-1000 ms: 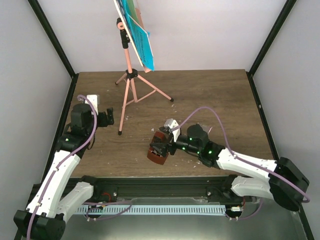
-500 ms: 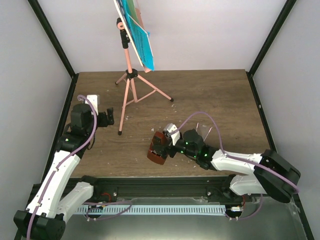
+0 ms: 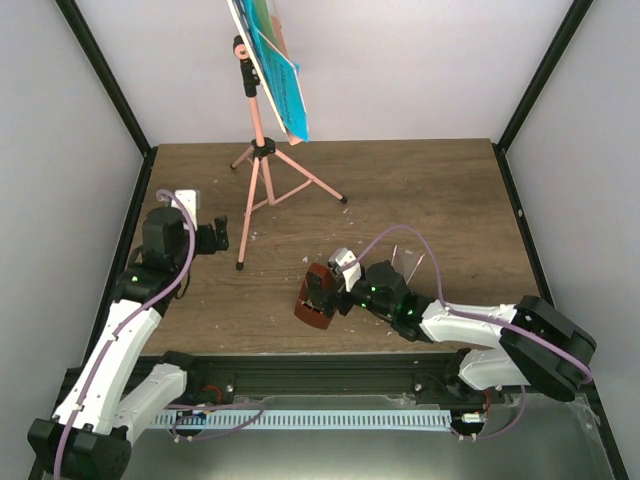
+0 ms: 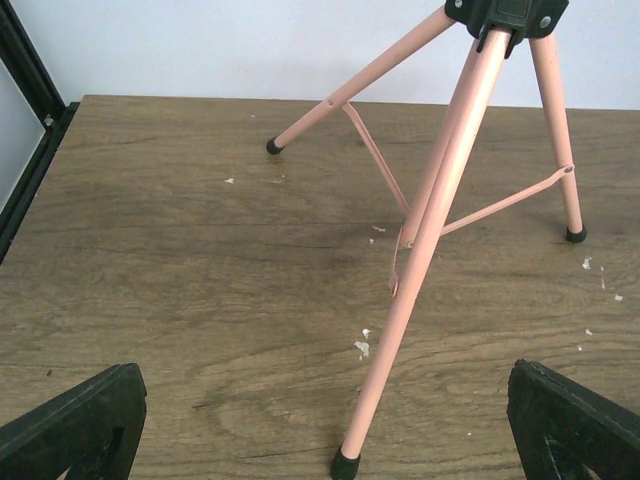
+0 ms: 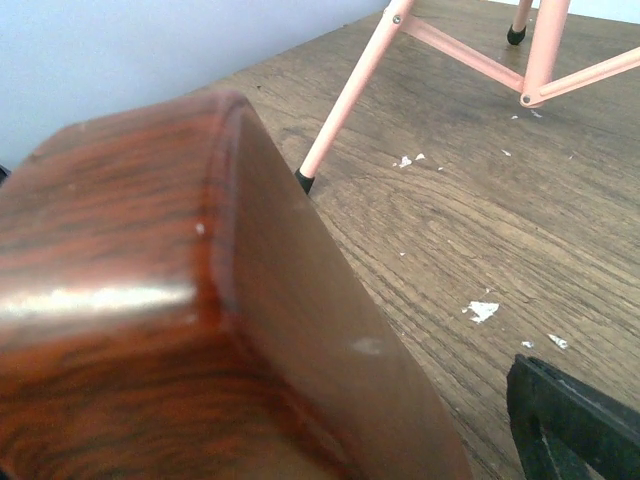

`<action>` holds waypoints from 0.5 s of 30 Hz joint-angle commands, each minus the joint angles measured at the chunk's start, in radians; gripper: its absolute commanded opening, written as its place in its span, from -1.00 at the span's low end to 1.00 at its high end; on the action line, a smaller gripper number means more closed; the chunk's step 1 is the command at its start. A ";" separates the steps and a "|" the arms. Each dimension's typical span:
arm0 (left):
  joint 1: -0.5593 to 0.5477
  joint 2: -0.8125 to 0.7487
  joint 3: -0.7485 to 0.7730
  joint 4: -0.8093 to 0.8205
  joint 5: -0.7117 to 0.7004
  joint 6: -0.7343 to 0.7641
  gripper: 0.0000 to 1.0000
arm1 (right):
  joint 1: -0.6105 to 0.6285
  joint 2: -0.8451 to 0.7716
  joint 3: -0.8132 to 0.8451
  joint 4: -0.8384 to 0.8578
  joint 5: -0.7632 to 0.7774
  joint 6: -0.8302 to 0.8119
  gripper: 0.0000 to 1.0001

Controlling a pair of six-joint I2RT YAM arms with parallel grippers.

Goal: Pack up the instrument practice props

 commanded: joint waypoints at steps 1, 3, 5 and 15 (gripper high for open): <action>0.005 0.000 -0.006 0.019 0.007 0.016 1.00 | 0.008 -0.006 -0.013 0.030 0.035 0.007 1.00; 0.004 -0.001 -0.006 0.019 0.005 0.016 1.00 | 0.008 -0.016 -0.023 0.035 0.039 0.014 1.00; 0.005 -0.002 -0.007 0.019 0.006 0.016 0.99 | 0.008 -0.028 -0.031 0.037 0.042 0.020 1.00; 0.005 -0.002 -0.007 0.020 0.008 0.015 1.00 | 0.008 -0.090 -0.081 0.038 0.056 0.046 0.99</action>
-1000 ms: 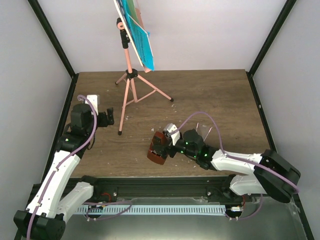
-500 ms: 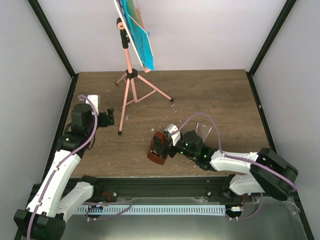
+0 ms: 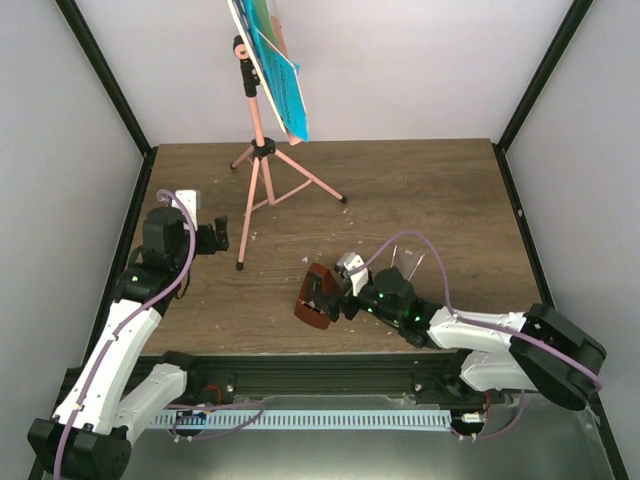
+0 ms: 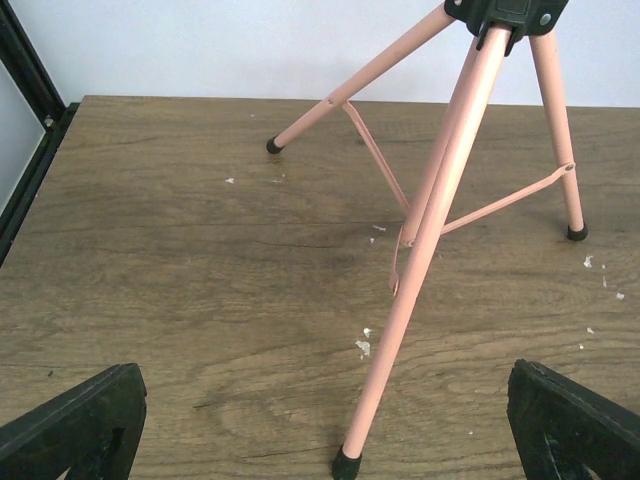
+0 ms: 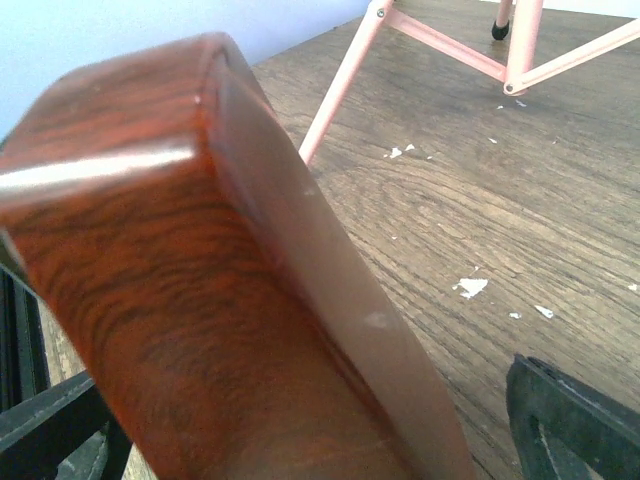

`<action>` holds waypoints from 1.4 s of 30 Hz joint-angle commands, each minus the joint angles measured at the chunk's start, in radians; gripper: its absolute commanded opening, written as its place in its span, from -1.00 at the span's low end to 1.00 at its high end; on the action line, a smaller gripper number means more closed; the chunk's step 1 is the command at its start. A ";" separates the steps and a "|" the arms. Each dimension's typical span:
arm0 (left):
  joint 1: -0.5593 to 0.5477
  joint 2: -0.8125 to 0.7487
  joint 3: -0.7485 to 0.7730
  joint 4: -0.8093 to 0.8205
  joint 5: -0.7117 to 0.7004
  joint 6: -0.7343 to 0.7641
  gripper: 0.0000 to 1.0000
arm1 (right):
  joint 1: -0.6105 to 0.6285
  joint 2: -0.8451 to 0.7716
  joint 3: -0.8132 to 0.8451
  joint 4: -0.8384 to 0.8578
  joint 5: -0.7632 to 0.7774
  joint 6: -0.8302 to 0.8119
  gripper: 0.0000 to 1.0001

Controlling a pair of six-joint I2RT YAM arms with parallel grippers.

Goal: Pack up the instrument practice props

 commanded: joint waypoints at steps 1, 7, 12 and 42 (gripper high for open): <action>0.005 -0.004 -0.007 0.021 0.010 0.010 1.00 | 0.008 -0.034 -0.017 0.019 0.038 0.018 0.98; 0.005 -0.001 -0.008 0.020 0.009 0.010 0.99 | 0.008 -0.038 -0.019 0.020 0.041 0.027 0.96; 0.005 0.001 -0.008 0.020 0.010 0.010 0.99 | 0.008 -0.035 -0.022 0.029 0.032 0.030 0.91; 0.005 0.003 -0.008 0.022 0.015 0.012 0.99 | 0.008 -0.037 -0.039 0.072 0.044 0.053 0.64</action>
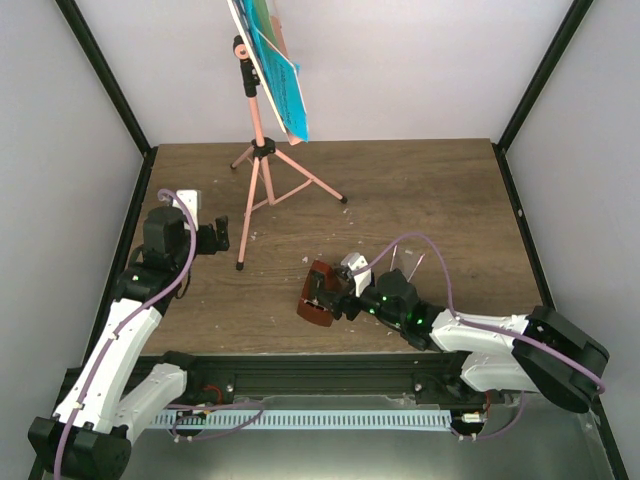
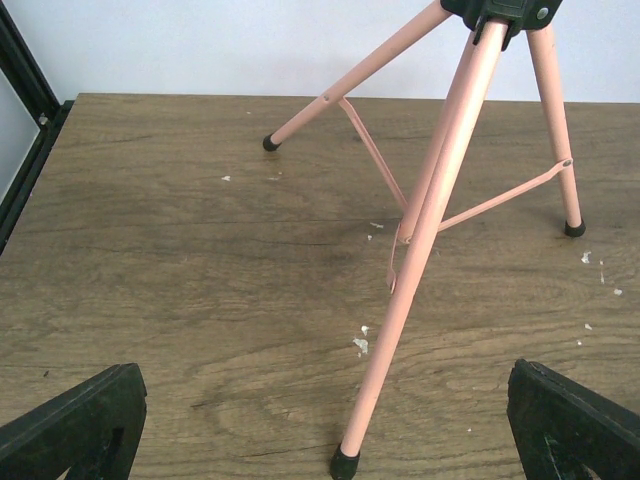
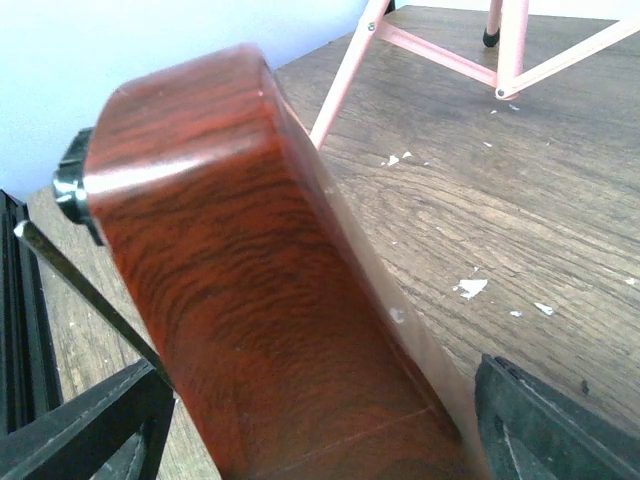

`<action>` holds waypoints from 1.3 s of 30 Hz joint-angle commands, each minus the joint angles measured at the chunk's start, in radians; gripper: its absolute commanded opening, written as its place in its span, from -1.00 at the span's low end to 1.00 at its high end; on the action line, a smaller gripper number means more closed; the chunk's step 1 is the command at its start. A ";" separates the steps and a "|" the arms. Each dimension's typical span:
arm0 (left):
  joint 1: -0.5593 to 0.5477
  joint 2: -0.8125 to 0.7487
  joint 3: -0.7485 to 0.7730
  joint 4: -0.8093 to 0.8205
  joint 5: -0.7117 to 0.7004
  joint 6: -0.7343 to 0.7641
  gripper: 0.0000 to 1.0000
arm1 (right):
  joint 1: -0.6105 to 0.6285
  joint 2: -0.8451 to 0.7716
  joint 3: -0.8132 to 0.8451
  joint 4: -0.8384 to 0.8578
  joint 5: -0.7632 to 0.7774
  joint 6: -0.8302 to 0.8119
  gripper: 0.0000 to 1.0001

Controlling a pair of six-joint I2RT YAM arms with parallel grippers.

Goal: Pack up the instrument practice props

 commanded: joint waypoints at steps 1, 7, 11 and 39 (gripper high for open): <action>0.006 -0.004 -0.008 0.021 0.007 0.009 1.00 | 0.003 -0.006 -0.005 0.039 0.028 0.007 0.62; 0.005 -0.004 -0.010 0.021 0.007 0.008 0.99 | 0.004 -0.002 -0.009 0.045 0.027 0.011 0.48; 0.006 -0.005 -0.010 0.020 0.006 0.009 1.00 | 0.004 0.001 -0.009 0.048 0.026 0.012 0.43; 0.005 -0.001 -0.011 0.020 0.006 0.008 1.00 | 0.004 0.020 0.074 -0.080 0.073 0.031 0.45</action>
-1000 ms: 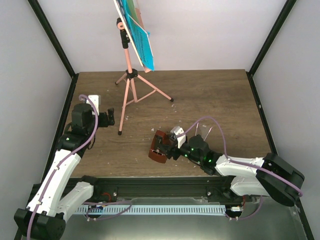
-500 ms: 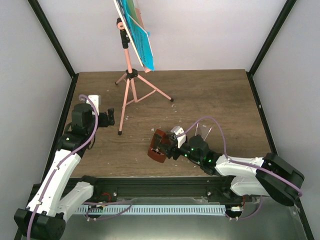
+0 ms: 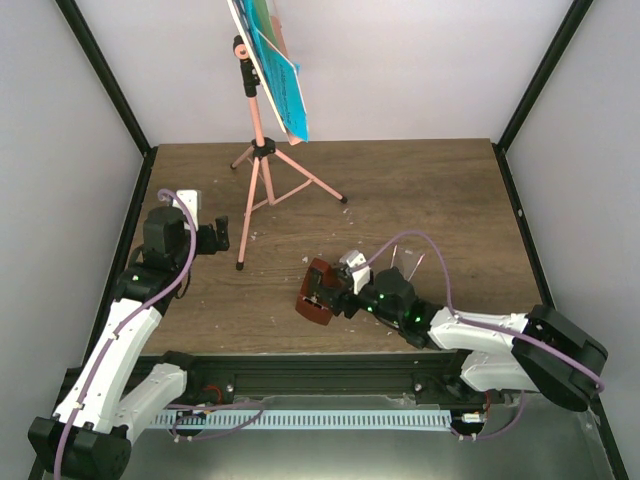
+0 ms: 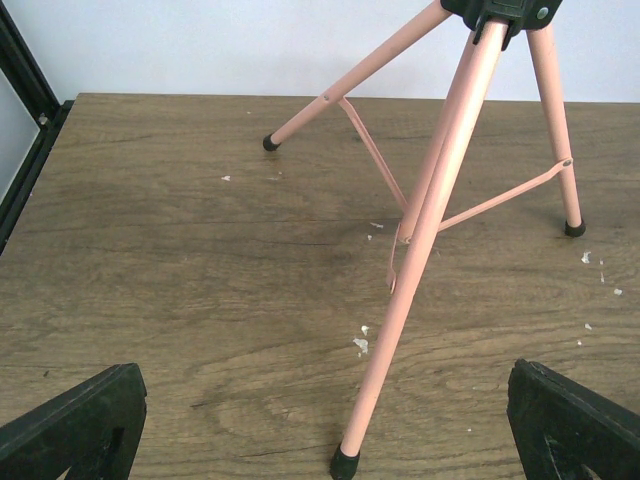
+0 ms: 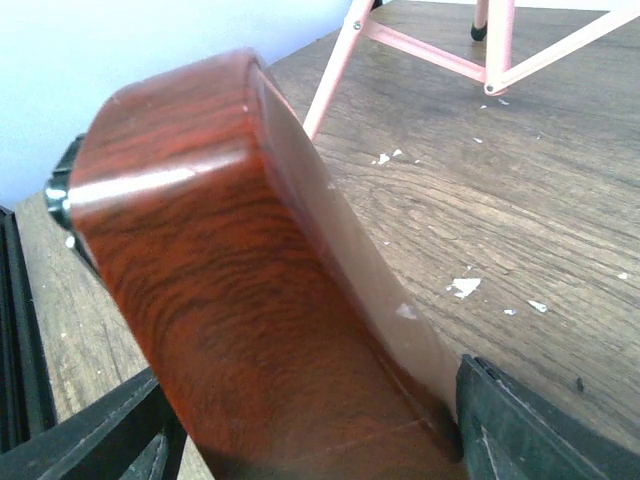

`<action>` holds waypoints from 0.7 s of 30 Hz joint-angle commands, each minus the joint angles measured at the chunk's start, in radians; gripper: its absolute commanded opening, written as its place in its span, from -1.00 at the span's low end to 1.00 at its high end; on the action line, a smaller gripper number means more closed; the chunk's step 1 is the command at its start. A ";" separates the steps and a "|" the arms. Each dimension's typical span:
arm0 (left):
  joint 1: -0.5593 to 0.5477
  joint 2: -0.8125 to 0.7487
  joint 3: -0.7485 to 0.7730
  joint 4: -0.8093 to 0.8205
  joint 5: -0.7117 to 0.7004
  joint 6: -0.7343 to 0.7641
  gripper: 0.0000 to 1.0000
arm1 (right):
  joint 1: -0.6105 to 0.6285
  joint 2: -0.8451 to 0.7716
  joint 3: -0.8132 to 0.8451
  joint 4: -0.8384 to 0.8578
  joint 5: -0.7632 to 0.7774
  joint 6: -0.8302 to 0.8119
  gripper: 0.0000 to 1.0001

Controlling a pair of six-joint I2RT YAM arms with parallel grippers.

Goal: Pack up the instrument practice props

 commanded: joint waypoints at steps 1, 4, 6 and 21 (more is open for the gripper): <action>0.005 -0.001 -0.011 0.020 0.005 0.009 1.00 | 0.003 0.017 0.065 -0.070 0.053 0.009 0.45; 0.004 -0.001 -0.011 0.020 0.007 0.009 1.00 | 0.002 0.027 0.078 -0.083 0.058 0.014 0.46; 0.005 -0.001 -0.011 0.020 0.007 0.009 0.99 | 0.002 0.035 0.084 -0.089 0.059 0.017 0.46; 0.005 -0.002 -0.011 0.020 0.005 0.008 0.99 | 0.002 -0.011 0.077 -0.102 0.031 -0.013 1.00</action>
